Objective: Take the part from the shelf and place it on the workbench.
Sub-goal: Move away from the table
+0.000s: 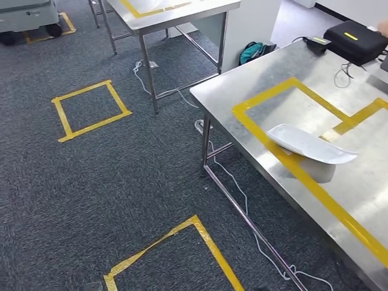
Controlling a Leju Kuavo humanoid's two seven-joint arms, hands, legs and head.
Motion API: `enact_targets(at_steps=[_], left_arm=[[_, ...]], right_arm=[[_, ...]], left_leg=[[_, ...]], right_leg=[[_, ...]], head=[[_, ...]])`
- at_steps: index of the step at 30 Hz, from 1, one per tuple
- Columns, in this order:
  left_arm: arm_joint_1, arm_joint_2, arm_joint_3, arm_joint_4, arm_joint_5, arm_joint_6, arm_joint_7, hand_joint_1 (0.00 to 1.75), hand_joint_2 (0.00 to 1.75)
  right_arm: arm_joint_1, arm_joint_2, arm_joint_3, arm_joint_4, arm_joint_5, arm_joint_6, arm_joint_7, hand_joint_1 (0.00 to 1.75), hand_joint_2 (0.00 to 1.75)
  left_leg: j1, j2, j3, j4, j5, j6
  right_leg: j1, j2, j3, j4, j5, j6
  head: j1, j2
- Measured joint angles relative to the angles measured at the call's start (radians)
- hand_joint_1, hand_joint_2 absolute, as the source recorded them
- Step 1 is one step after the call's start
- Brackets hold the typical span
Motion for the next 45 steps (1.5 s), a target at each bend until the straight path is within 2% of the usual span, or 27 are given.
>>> enact_targets(at_steps=[1, 2, 4, 6, 8, 10, 12, 14, 16, 17, 19, 21, 23, 25, 27, 29, 30, 31, 32, 33, 34, 36, 38, 40, 41, 43, 45], left_arm=[[0.001, -0.002, 0.000, 0.000, -0.001, -0.006, 0.000, 0.00, 0.00], [0.002, -0.004, 0.000, 0.000, -0.003, -0.011, 0.000, 0.00, 0.00], [0.004, -0.008, -0.001, 0.000, -0.007, -0.021, 0.000, 0.00, 0.00], [0.004, -0.011, -0.003, 0.000, -0.010, -0.029, 0.000, 0.00, 0.00], [0.005, -0.014, -0.006, 0.000, -0.011, -0.034, 0.000, 0.00, 0.00], [0.009, -0.017, -0.007, 0.000, -0.011, -0.037, 0.000, 0.00, 0.00], [0.011, -0.020, -0.008, -0.001, -0.011, -0.038, 0.000, 0.00, 0.00], [0.007, -0.022, -0.008, -0.001, -0.011, -0.041, 0.000, 0.00, 0.00], [0.005, -0.024, -0.009, -0.001, -0.011, -0.045, 0.000, 0.00, 0.00], [0.006, -0.025, -0.009, -0.002, -0.011, -0.048, 0.000, 0.00, 0.00], [0.008, -0.027, -0.009, -0.005, -0.011, -0.055, 0.000, 0.00, 0.00], [0.007, -0.031, -0.009, -0.012, -0.011, -0.061, 0.000, 0.00, 0.00], [0.004, -0.035, -0.010, -0.017, -0.012, -0.064, 0.000, 0.00, 0.00], [0.005, -0.038, -0.010, -0.022, -0.012, -0.064, 0.000, 0.00, 0.00], [0.007, -0.041, -0.011, -0.027, -0.013, -0.065, 0.000, 0.00, 0.00], [0.005, -0.044, -0.013, -0.032, -0.013, -0.065, 0.001, 0.00, 0.00], [0.005, -0.045, -0.014, -0.034, -0.014, -0.065, 0.001, 0.00, 0.00], [0.005, -0.046, -0.015, -0.035, -0.014, -0.065, 0.001, 0.00, 0.00], [0.006, -0.047, -0.016, -0.036, -0.015, -0.065, 0.001, 0.00, 0.00], [0.006, -0.048, -0.016, -0.037, -0.016, -0.066, 0.001, 0.00, 0.00], [0.007, -0.049, -0.017, -0.038, -0.016, -0.066, 0.001, 0.00, 0.00], [0.006, -0.050, -0.017, -0.039, -0.017, -0.066, 0.001, 0.00, 0.00], [0.007, -0.050, -0.018, -0.042, -0.018, -0.067, 0.001, 0.00, 0.00], [0.011, -0.051, -0.018, -0.044, -0.018, -0.067, 0.001, 0.00, 0.00], [0.014, -0.052, -0.018, -0.044, -0.018, -0.067, 0.001, 0.00, 0.00], [0.015, -0.053, -0.019, -0.045, -0.018, -0.067, 0.001, 0.00, 0.00], [0.011, -0.054, -0.020, -0.045, -0.018, -0.067, 0.002, 0.00, 0.00]], right_arm=[[0.001, 0.000, 0.000, 0.000, 0.000, -0.001, 0.000, 0.00, 0.00], [0.001, 0.000, -0.001, 0.000, 0.001, -0.003, 0.000, 0.00, 0.00], [-0.001, 0.000, -0.002, 0.000, 0.004, -0.008, 0.000, 0.00, 0.00], [-0.002, 0.001, -0.004, 0.000, 0.007, -0.012, -0.001, 0.00, 0.00], [-0.003, 0.001, -0.006, 0.001, 0.009, -0.013, -0.009, 0.00, 0.00], [-0.005, 0.002, -0.007, 0.001, 0.011, -0.015, -0.013, 0.00, 0.00], [-0.005, 0.002, -0.009, 0.001, 0.012, -0.016, -0.009, 0.00, 0.00], [-0.002, 0.002, -0.012, 0.001, 0.012, -0.017, -0.006, 0.00, 0.00], [0.000, 0.002, -0.014, 0.001, 0.012, -0.017, -0.005, 0.00, 0.00], [-0.001, 0.002, -0.014, 0.001, 0.013, -0.018, -0.005, 0.00, 0.00], [-0.004, 0.002, -0.014, 0.001, 0.016, -0.019, -0.005, 0.00, 0.00], [-0.005, 0.002, -0.014, 0.001, 0.019, -0.021, -0.005, 0.00, 0.00], [-0.005, 0.002, -0.015, 0.001, 0.020, -0.022, -0.005, 0.00, 0.00], [-0.009, 0.002, -0.015, 0.001, 0.020, -0.023, -0.005, 0.00, 0.00], [-0.012, 0.002, -0.015, 0.001, 0.020, -0.023, -0.005, 0.00, 0.00], [-0.011, 0.002, -0.015, 0.001, 0.020, -0.023, -0.009, 0.00, 0.00], [-0.009, 0.002, -0.015, 0.001, 0.020, -0.023, -0.011, 0.00, 0.00], [-0.007, 0.002, -0.015, 0.001, 0.020, -0.023, -0.013, 0.00, 0.00], [-0.006, 0.002, -0.015, 0.001, 0.020, -0.023, -0.014, 0.00, 0.00], [-0.005, 0.002, -0.015, 0.001, 0.020, -0.023, -0.013, 0.00, 0.00], [-0.005, 0.002, -0.015, 0.001, 0.020, -0.023, -0.013, 0.00, 0.00], [-0.005, 0.002, -0.015, 0.001, 0.020, -0.023, -0.013, 0.00, 0.00], [-0.006, 0.002, -0.015, 0.001, 0.020, -0.022, -0.020, 0.00, 0.00], [-0.008, 0.002, -0.015, 0.001, 0.020, -0.021, -0.027, 0.00, 0.00], [-0.009, 0.002, -0.015, 0.001, 0.020, -0.021, -0.025, 0.00, 0.00], [-0.009, 0.002, -0.017, 0.001, 0.020, -0.022, -0.019, 0.00, 0.00], [-0.005, 0.002, -0.018, 0.001, 0.020, -0.022, -0.016, 0.00, 0.00]], left_leg=[[0.000, -0.015, -0.001, 0.000, 0.001, 0.000], [0.000, -0.029, -0.001, 0.001, 0.002, 0.000], [0.002, -0.058, 0.000, 0.001, 0.004, -0.005], [0.001, -0.085, -0.004, 0.005, 0.007, -0.015], [0.000, -0.106, -0.012, 0.006, 0.012, -0.027], [0.004, -0.115, -0.018, 0.005, 0.017, -0.039], [0.002, -0.066, -0.040, 0.046, -0.011, -0.047], [0.000, -0.006, -0.096, 0.167, -0.078, -0.052], [0.001, 0.007, -0.150, 0.288, -0.126, -0.055], [0.001, 0.009, -0.156, 0.305, -0.123, -0.055], [0.000, 0.021, -0.108, 0.223, -0.069, -0.051], [-0.005, 0.070, -0.033, 0.084, -0.017, -0.043], [-0.012, 0.099, -0.002, 0.019, -0.006, -0.034], [-0.012, 0.077, -0.003, 0.011, -0.005, -0.023], [-0.007, 0.052, -0.002, 0.006, -0.001, -0.010], [-0.003, 0.027, -0.002, 0.004, 0.002, -0.001], [-0.002, 0.013, -0.003, 0.004, 0.003, 0.001], [-0.002, -0.002, -0.003, 0.005, 0.003, 0.001], [-0.002, -0.016, -0.003, 0.005, 0.004, 0.001], [-0.002, -0.032, -0.002, 0.005, 0.004, 0.000], [0.000, -0.048, -0.001, 0.006, 0.005, -0.001], [0.001, -0.076, -0.003, 0.011, 0.005, -0.010], [0.001, -0.098, -0.009, 0.013, 0.009, -0.023], [0.004, -0.116, -0.015, 0.009, 0.017, -0.036], [0.004, -0.113, -0.019, 0.011, 0.016, -0.041], [0.002, -0.066, -0.046, 0.065, -0.022, -0.048], [0.000, -0.009, -0.108, 0.199, -0.094, -0.052]], right_leg=[[0.000, 0.003, -0.020, 0.035, -0.005, 0.000], [-0.001, 0.004, -0.022, 0.031, 0.010, 0.000], [-0.006, 0.017, 0.026, -0.081, 0.082, 0.001], [-0.016, 0.065, 0.081, -0.206, 0.131, 0.002], [-0.019, 0.093, 0.100, -0.248, 0.136, -0.003], [-0.017, 0.071, 0.104, -0.249, 0.141, -0.019], [-0.015, 0.046, 0.105, -0.253, 0.148, -0.035], [-0.011, 0.015, 0.105, -0.255, 0.149, -0.043], [-0.007, -0.018, 0.104, -0.255, 0.147, -0.046], [-0.006, -0.033, 0.105, -0.254, 0.146, -0.047], [-0.006, -0.059, 0.108, -0.254, 0.143, -0.047], [-0.001, -0.081, 0.111, -0.252, 0.136, -0.040], [0.005, -0.102, 0.114, -0.252, 0.129, -0.032], [0.006, -0.122, 0.120, -0.255, 0.125, -0.024], [0.003, -0.092, 0.112, -0.226, 0.101, -0.013], [-0.001, -0.028, 0.062, -0.116, 0.043, -0.005], [-0.002, -0.009, 0.027, -0.044, 0.014, -0.004], [-0.003, 0.000, -0.004, 0.013, -0.002, -0.002], [-0.003, 0.002, -0.022, 0.039, 0.000, -0.002], [-0.004, 0.004, -0.021, 0.023, 0.024, -0.002], [-0.006, 0.010, -0.001, -0.031, 0.063, -0.001], [-0.016, 0.050, 0.057, -0.170, 0.128, 0.002], [-0.020, 0.079, 0.086, -0.235, 0.145, -0.002], [-0.016, 0.066, 0.090, -0.237, 0.147, -0.016], [-0.015, 0.056, 0.091, -0.238, 0.151, -0.023], [-0.014, 0.032, 0.090, -0.242, 0.157, -0.037], [-0.009, 0.003, 0.087, -0.244, 0.158, -0.045]], head=[[0.000, 0.000], [0.000, 0.000], [0.000, 0.000], [0.001, 0.000], [0.002, 0.000], [0.002, 0.000], [-0.004, 0.000], [-0.010, 0.000], [-0.010, 0.000], [-0.010, 0.000], [-0.011, 0.000], [-0.011, 0.000], [-0.009, 0.000], [-0.005, 0.000], [-0.002, 0.000], [0.006, 0.000], [0.007, 0.000], [0.008, 0.000], [0.008, 0.000], [0.008, 0.000], [0.008, 0.000], [0.009, 0.000], [0.008, 0.000], [0.008, 0.000], [0.008, 0.000], [0.002, 0.000], [-0.004, 0.000]])
